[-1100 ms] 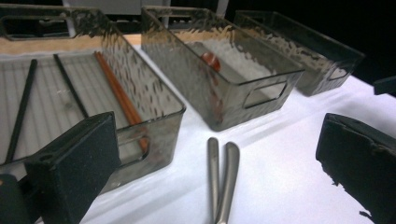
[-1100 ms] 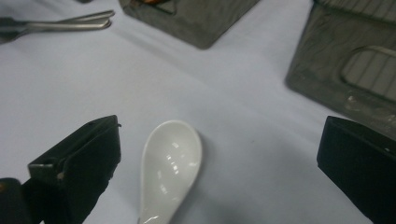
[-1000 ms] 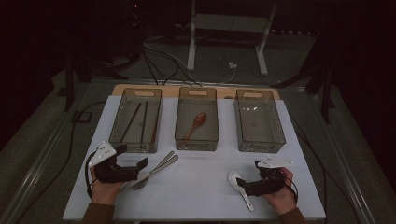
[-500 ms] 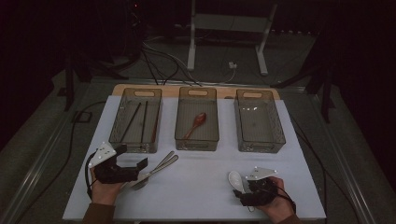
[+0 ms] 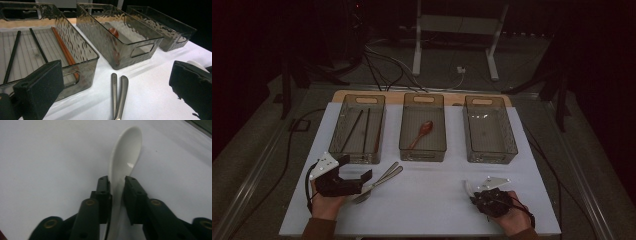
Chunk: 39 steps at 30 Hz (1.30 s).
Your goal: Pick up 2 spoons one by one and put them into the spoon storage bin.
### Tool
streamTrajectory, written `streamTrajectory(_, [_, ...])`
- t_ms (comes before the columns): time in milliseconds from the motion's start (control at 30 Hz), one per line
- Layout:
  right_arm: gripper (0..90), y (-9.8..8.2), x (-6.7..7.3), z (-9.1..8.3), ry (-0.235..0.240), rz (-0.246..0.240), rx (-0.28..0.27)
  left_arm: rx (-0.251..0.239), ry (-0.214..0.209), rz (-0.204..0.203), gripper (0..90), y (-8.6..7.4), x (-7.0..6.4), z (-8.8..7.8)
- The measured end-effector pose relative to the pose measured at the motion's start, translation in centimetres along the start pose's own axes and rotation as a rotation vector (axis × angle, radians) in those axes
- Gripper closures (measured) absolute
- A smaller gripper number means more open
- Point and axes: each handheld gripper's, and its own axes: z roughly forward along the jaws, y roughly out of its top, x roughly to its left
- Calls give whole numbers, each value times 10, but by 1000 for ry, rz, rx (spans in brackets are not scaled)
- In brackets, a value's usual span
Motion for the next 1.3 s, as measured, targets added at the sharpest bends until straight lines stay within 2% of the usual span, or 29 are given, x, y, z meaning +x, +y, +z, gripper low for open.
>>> streamTrajectory(100, [834, -1, -2, -1, -33, 10, 6, 3, 1, 3, 6, 0, -1, 0])
streamTrajectory(200, [839, -2, -6, -1, -4, 30, 0, 4, 2, -1, 7, 0, 0, 1])
streamTrajectory(367, [843, -2, -7, -2, 3, 32, -6, 4, -1, 5, 7, 0, -1, 1])
streamTrajectory(500, [843, 1, -5, -4, 4, 31, -32, 6, -3, 4, 6, 0, -2, 1])
streamTrajectory(1000, [843, 27, -9, -18, -8, 61, -149, 18, -3, 10, 6, -4, -2, 2])
streamTrajectory(1300, [843, 49, -8, -17, -9, 55, -194, 16, 7, 6, 6, -5, 0, 0])
